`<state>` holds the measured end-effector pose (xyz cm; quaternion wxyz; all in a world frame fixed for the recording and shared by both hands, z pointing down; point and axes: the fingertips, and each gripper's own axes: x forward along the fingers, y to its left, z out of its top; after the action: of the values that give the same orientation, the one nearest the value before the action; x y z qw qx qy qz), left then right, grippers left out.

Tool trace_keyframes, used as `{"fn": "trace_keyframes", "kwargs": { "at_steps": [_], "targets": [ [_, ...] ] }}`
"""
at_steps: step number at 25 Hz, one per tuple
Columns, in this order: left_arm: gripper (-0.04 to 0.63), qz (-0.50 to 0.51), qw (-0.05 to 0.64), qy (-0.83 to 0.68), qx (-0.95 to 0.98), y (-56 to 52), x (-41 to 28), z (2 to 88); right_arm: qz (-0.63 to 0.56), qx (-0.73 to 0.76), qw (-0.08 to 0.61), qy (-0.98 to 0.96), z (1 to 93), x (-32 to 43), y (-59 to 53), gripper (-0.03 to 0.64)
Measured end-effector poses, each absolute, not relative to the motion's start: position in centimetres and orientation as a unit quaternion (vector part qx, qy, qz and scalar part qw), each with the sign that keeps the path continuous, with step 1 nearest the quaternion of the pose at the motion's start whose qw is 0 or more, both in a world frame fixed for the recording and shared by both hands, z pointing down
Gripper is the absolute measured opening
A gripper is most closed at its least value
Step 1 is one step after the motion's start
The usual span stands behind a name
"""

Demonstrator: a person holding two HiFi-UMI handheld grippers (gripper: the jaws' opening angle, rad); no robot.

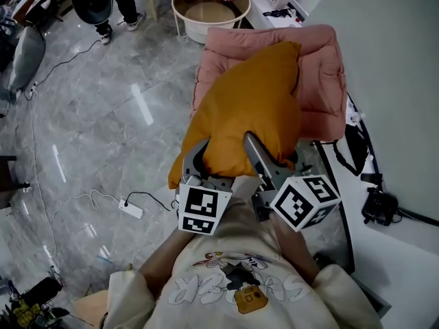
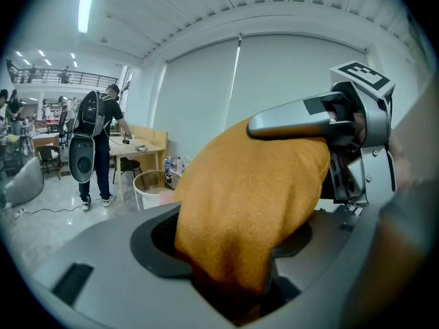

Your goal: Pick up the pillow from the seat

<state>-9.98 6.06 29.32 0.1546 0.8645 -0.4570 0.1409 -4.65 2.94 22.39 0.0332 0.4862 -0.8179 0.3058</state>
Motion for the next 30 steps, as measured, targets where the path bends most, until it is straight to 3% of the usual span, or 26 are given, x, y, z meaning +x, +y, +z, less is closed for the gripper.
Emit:
{"fn": "trace_keyframes", "kwargs": {
  "at_steps": [17, 30],
  "targets": [
    [0.287, 0.123, 0.166, -0.447, 0.871, 9.3, -11.3, 30.1, 0.296, 0.501, 0.042, -0.812, 22.9, -6.2, 6.2, 0.29],
    [0.287, 0.129, 0.164, -0.47, 0.858, 12.1, -5.1, 29.4, 0.3, 0.474, 0.04, -0.827, 22.2, 0.0, 8.8, 0.29]
  ]
}}
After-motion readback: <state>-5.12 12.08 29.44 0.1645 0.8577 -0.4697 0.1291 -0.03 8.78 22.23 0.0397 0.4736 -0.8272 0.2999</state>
